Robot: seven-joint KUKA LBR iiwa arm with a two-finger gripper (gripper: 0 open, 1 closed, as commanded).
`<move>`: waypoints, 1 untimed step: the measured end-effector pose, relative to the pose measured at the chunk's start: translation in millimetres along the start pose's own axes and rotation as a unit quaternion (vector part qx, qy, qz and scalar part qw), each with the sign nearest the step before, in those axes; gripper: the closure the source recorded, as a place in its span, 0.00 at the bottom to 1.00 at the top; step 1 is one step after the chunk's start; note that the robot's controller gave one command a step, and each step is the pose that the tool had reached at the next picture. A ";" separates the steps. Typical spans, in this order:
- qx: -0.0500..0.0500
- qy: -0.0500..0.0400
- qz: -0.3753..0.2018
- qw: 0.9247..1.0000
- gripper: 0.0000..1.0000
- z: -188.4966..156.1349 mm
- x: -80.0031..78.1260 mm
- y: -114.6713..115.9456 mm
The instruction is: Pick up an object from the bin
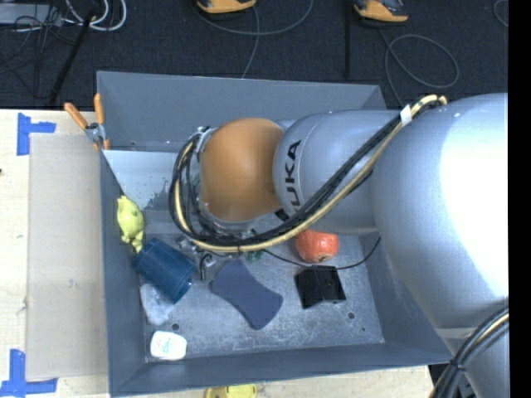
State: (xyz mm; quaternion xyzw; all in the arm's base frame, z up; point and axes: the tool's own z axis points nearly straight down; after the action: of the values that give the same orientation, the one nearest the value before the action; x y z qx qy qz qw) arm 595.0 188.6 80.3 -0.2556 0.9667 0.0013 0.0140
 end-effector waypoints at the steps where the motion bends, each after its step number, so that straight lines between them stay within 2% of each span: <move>1: -0.003 0.015 -0.024 1.000 1.00 -31.6 16.1 11.6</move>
Offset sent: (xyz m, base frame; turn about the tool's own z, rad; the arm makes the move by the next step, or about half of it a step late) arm 0.0087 -0.0378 0.0532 -0.0917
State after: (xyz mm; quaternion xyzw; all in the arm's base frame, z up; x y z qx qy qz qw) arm 574.4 190.4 111.4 -0.2785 0.9604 0.0003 -0.0018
